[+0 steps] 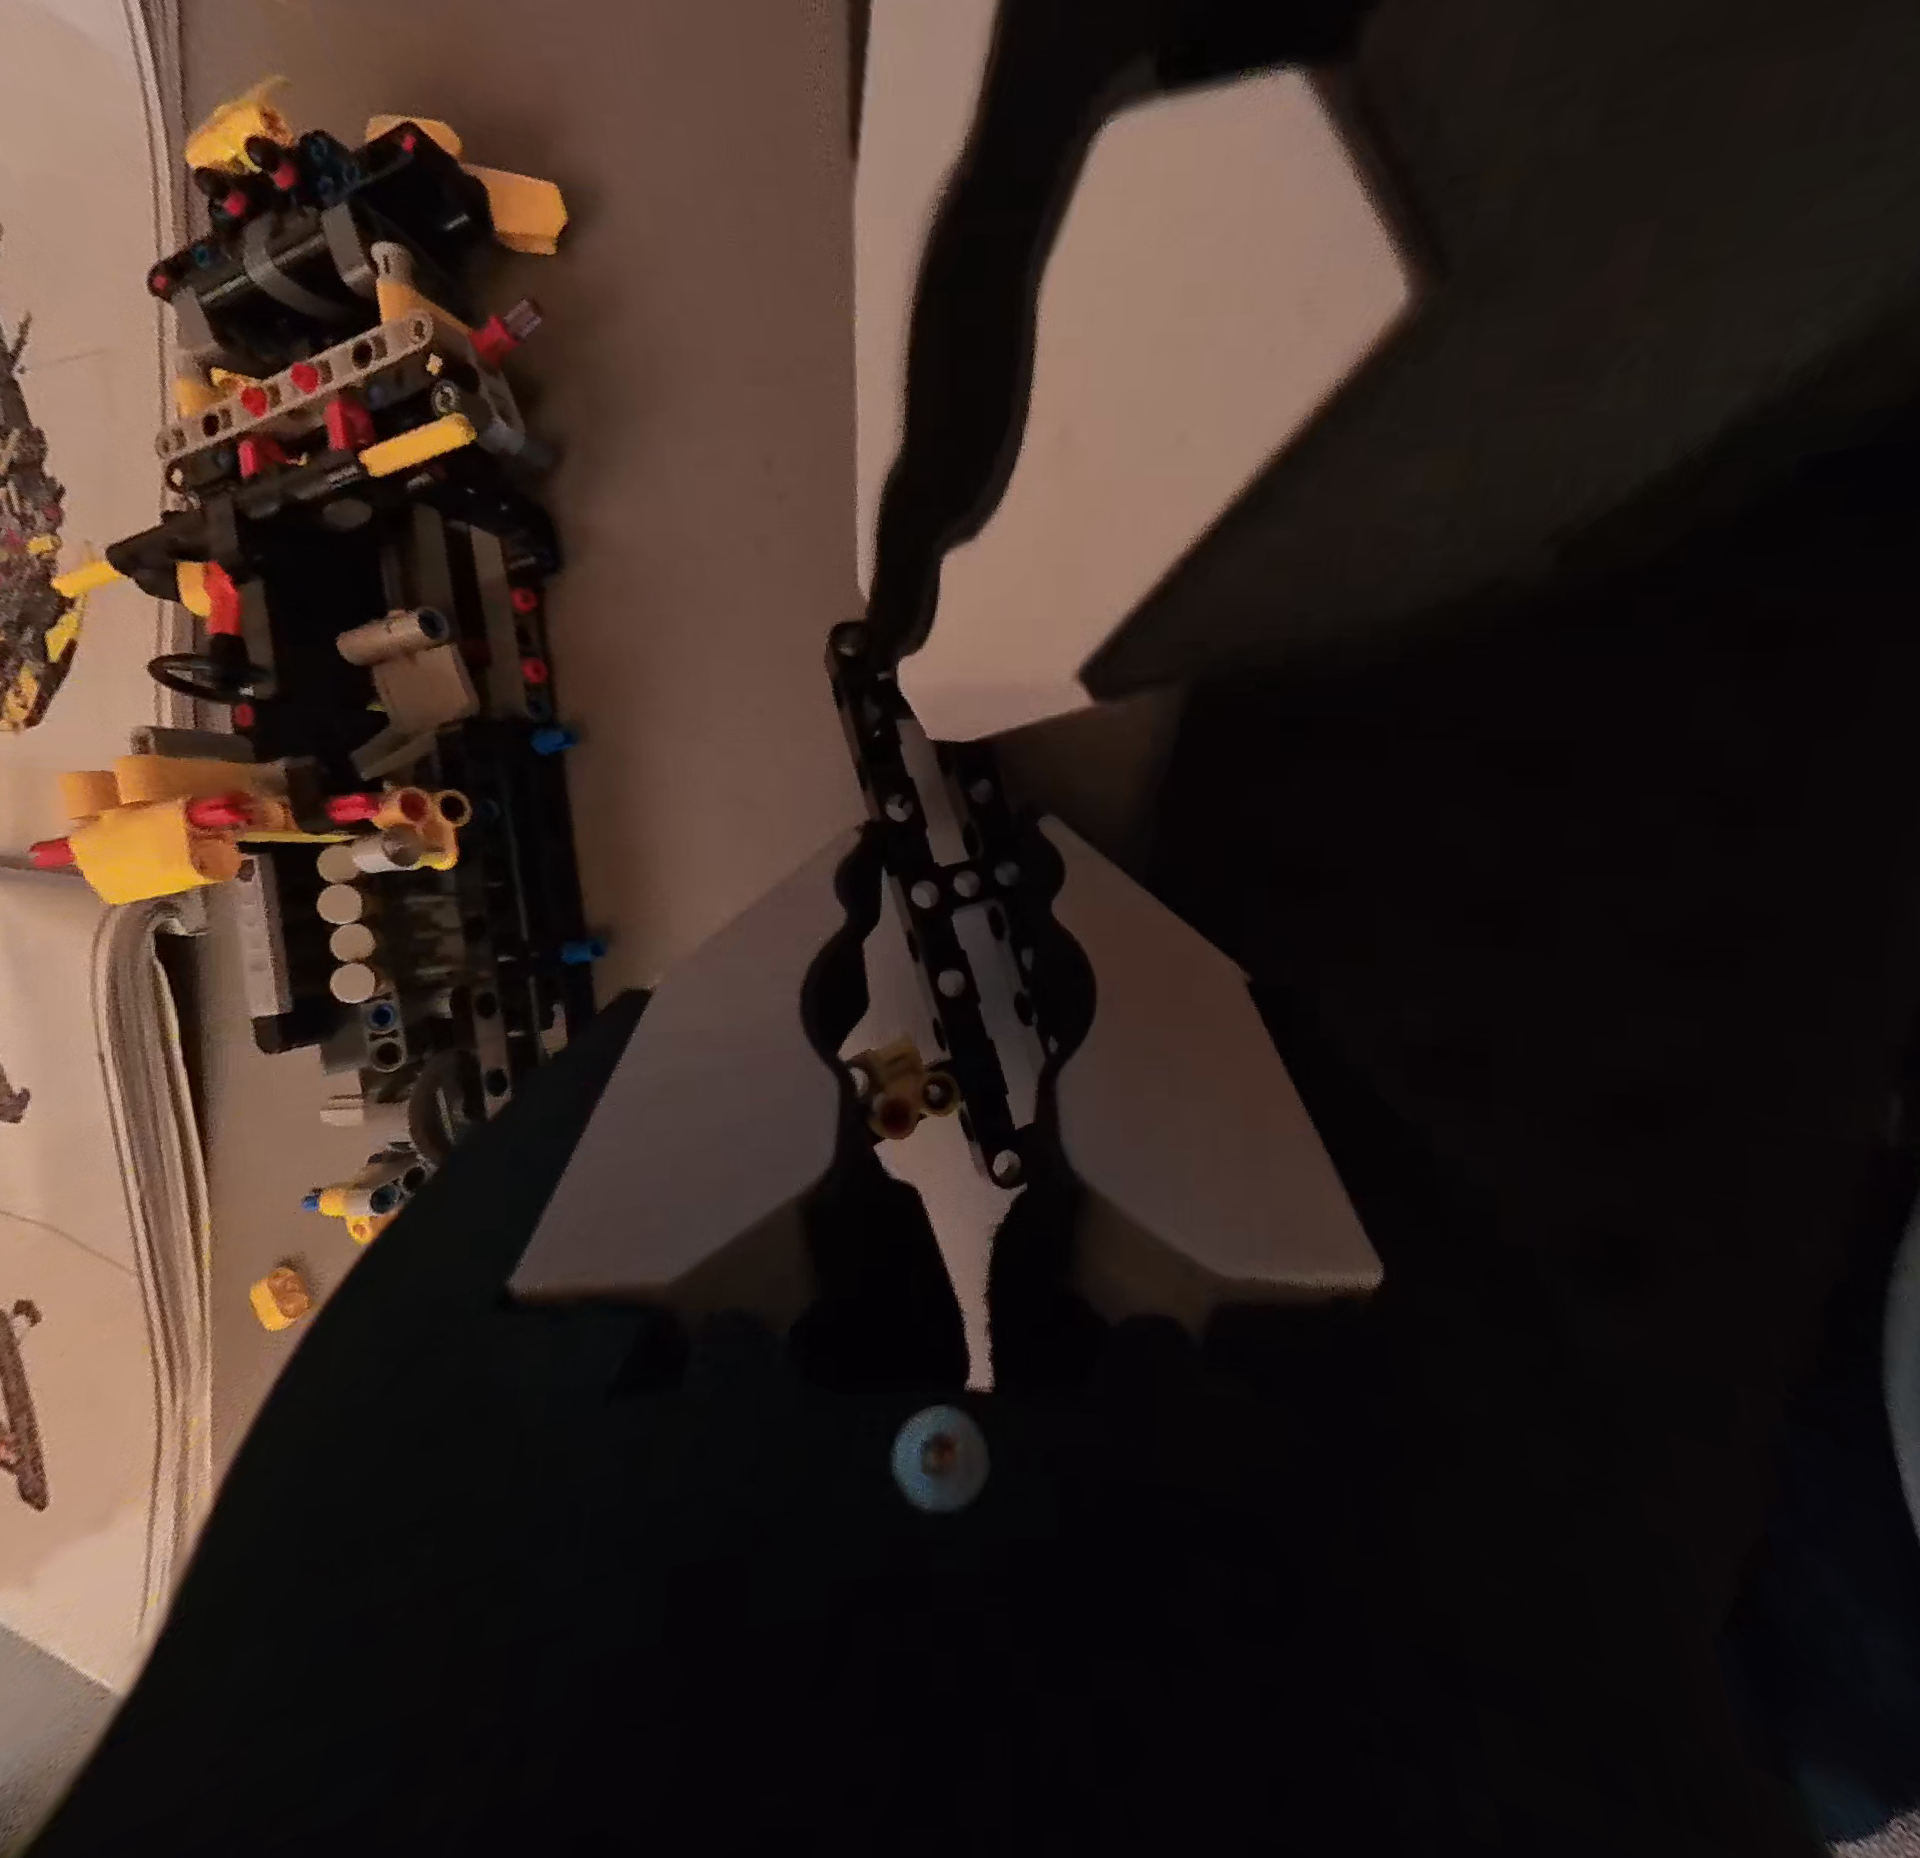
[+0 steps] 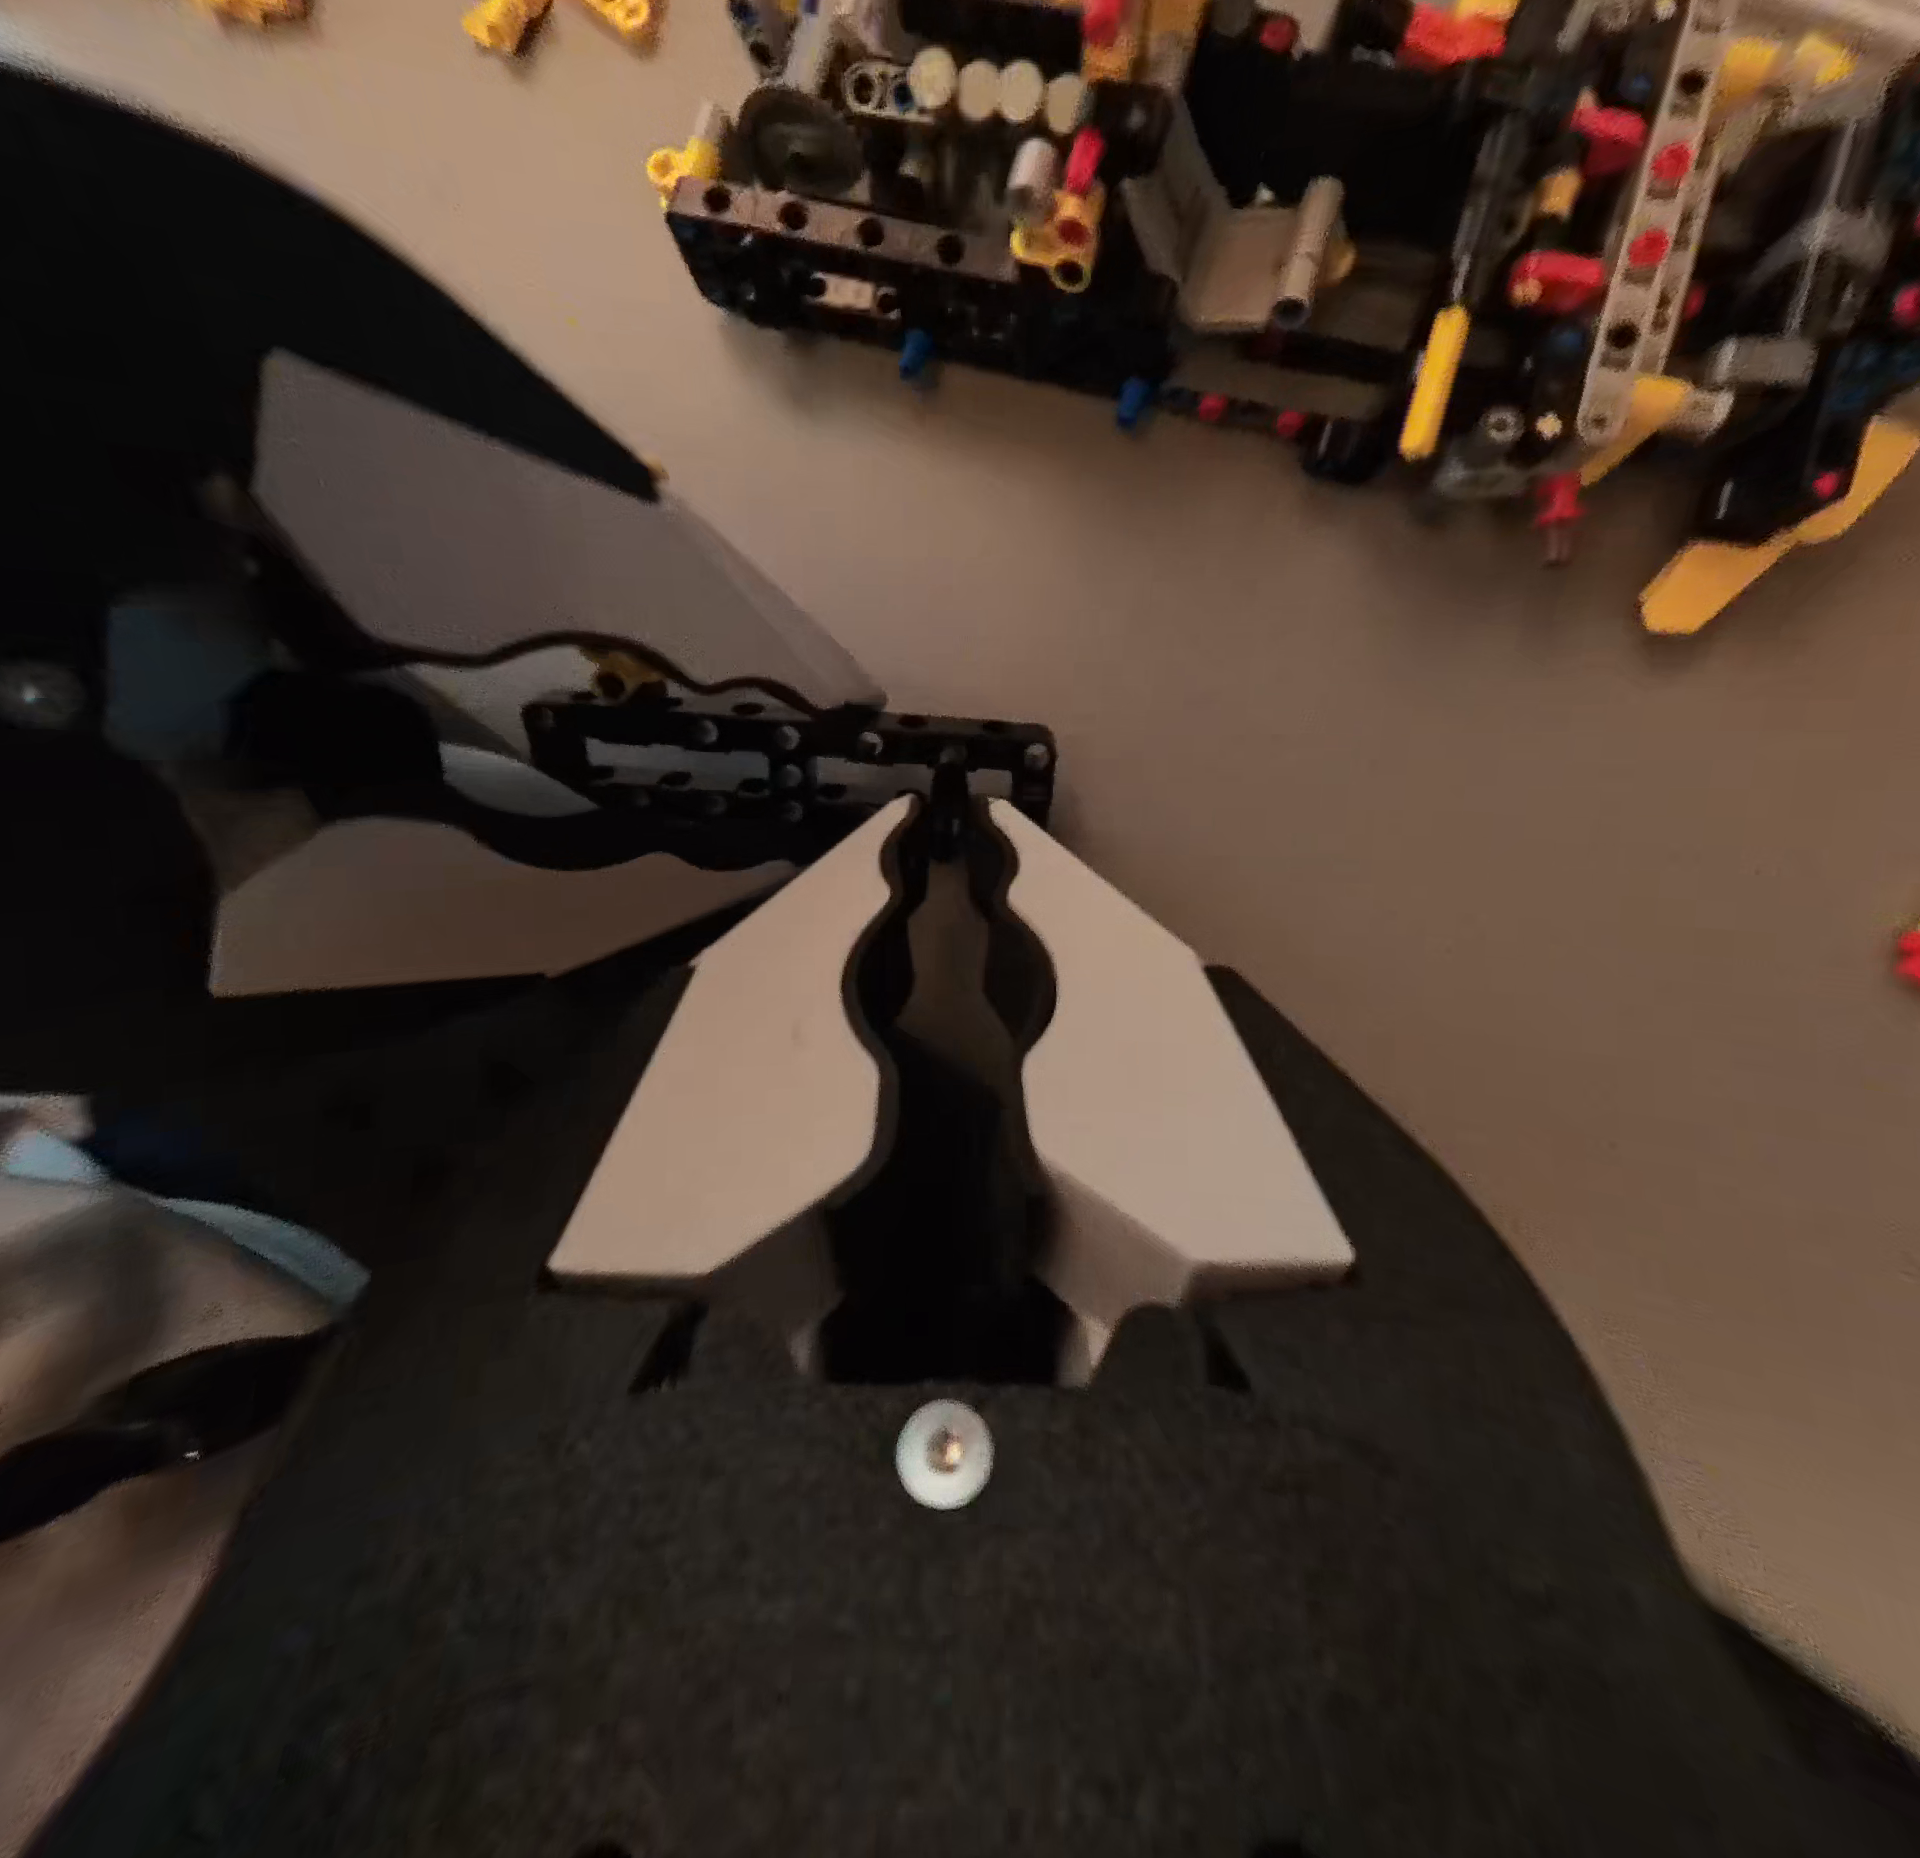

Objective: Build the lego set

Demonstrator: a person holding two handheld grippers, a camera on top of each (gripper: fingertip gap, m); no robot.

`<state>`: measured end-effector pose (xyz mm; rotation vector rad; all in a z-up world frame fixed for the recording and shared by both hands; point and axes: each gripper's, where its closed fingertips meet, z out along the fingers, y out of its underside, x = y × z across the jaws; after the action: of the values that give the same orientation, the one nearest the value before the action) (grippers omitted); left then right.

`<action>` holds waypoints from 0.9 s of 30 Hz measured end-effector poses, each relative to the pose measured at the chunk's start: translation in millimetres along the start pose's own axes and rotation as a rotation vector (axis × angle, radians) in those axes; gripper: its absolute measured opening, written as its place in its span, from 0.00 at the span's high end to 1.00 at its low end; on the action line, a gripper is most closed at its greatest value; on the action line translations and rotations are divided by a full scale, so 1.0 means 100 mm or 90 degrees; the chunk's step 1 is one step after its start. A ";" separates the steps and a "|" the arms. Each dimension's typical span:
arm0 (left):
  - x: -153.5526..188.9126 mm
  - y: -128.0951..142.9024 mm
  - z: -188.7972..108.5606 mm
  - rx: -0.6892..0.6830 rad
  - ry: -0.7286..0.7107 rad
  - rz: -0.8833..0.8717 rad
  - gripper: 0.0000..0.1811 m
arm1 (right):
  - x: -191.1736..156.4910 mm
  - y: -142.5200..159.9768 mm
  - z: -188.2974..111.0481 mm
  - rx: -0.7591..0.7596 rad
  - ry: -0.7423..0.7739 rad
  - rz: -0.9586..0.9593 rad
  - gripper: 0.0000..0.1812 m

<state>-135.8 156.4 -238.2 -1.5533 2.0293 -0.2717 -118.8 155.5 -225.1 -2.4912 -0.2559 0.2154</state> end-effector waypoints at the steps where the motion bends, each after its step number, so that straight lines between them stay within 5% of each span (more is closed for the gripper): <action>1: -0.01 0.00 0.00 0.001 -0.009 0.001 0.85 | 0.01 0.00 0.00 -0.001 -0.017 0.032 0.96; 16: -0.01 -0.03 0.02 0.020 -0.027 0.027 0.86 | 0.03 0.02 0.01 -0.172 -0.049 -0.064 0.96; 27: -0.03 -0.04 0.04 0.062 -0.001 -0.045 0.86 | 0.05 0.00 0.11 -0.163 -0.020 -0.023 0.96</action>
<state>-129.7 158.5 -238.3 -1.5652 1.9328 -0.3911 -116.0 163.2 -234.2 -2.7351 -0.3620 0.2177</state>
